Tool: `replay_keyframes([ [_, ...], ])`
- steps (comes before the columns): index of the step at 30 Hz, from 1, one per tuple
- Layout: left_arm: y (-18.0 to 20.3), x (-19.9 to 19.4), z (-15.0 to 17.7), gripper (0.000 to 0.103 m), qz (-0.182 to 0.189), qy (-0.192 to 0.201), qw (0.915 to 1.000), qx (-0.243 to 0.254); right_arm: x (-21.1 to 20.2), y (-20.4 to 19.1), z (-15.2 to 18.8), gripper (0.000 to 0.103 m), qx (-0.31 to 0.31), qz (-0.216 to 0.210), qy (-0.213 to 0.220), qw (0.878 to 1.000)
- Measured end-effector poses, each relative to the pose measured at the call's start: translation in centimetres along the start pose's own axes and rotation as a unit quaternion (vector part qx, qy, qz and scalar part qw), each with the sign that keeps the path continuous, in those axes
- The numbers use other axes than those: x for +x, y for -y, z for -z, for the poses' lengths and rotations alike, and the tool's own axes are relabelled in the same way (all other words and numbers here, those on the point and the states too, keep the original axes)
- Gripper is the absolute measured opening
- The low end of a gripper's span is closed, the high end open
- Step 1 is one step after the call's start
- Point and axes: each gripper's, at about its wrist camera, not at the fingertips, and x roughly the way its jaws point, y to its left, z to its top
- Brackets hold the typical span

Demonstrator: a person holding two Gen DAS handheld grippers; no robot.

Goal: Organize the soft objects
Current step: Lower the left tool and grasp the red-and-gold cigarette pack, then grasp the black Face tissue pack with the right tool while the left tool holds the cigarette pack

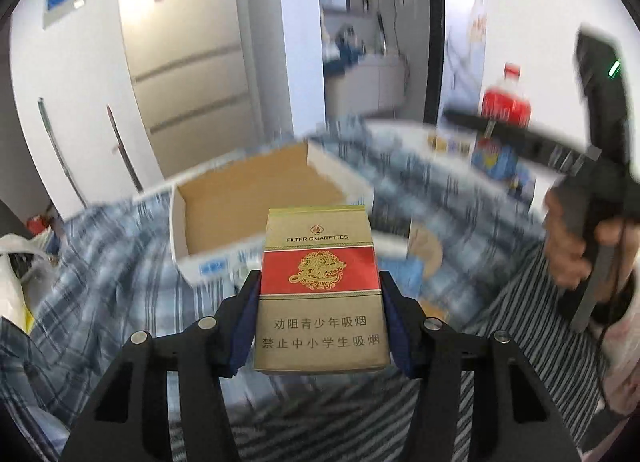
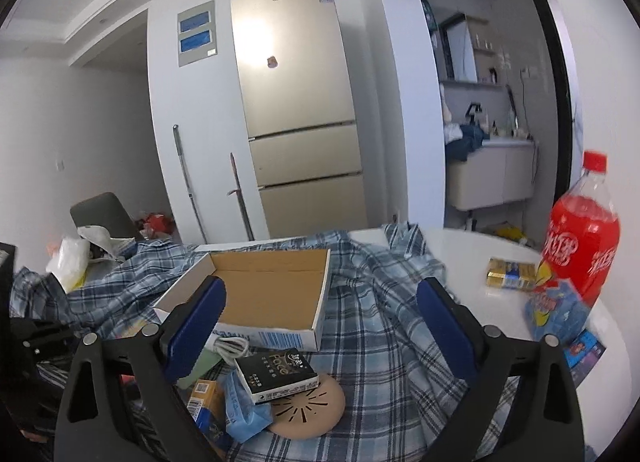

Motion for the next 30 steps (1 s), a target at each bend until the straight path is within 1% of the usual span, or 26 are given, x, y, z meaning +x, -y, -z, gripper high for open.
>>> replay_keyframes([
  [3,-0.4,-1.5,-1.1,0.058,-0.001,0.067,0.9975,-0.020,1.4,0.4,0.2,0.094,0.012,-0.038,-0.034,0.999],
  [5,-0.5,-2.2,-1.7,0.058,-0.009,0.105,0.9941,-0.027,2.6,0.1,0.5,0.092,0.002,-0.066,-0.062,0.996],
  [7,-0.7,-2.7,-1.9,0.058,-0.015,0.146,0.9885,-0.038,3.5,-0.5,1.2,0.091,-0.020,-0.072,-0.080,0.994],
  [9,-1.0,-2.9,-1.8,0.058,-0.022,0.167,0.9847,-0.046,4.4,-1.2,1.7,0.089,-0.044,-0.077,-0.100,0.991],
  [11,-1.0,-2.4,-1.6,0.058,-0.036,0.174,0.9828,-0.049,5.1,-1.3,2.2,0.088,-0.050,-0.067,-0.113,0.990],
  [15,-0.9,-1.1,-0.1,0.058,-0.065,0.175,0.9812,-0.049,6.3,-0.8,2.7,0.087,-0.038,-0.078,-0.146,0.986],
  [17,-1.3,-0.8,0.0,0.058,-0.063,0.167,0.9820,-0.061,7.3,-0.7,3.1,0.084,-0.035,-0.082,-0.169,0.982],
  [18,-1.6,-0.8,0.0,0.058,-0.064,0.171,0.9811,-0.065,7.7,-0.8,3.3,0.082,-0.035,-0.082,-0.178,0.980],
  [22,-2.0,-0.9,0.6,0.058,-0.061,0.174,0.9800,-0.074,8.6,-0.4,3.7,0.080,-0.022,-0.091,-0.202,0.975],
  [25,-2.0,-0.6,0.6,0.058,-0.061,0.173,0.9803,-0.072,9.4,-0.6,4.2,0.078,-0.022,-0.104,-0.226,0.968],
  [30,-1.8,-0.9,0.9,0.058,-0.055,0.180,0.9798,-0.067,9.5,-1.4,4.6,0.076,-0.038,-0.130,-0.241,0.961],
])
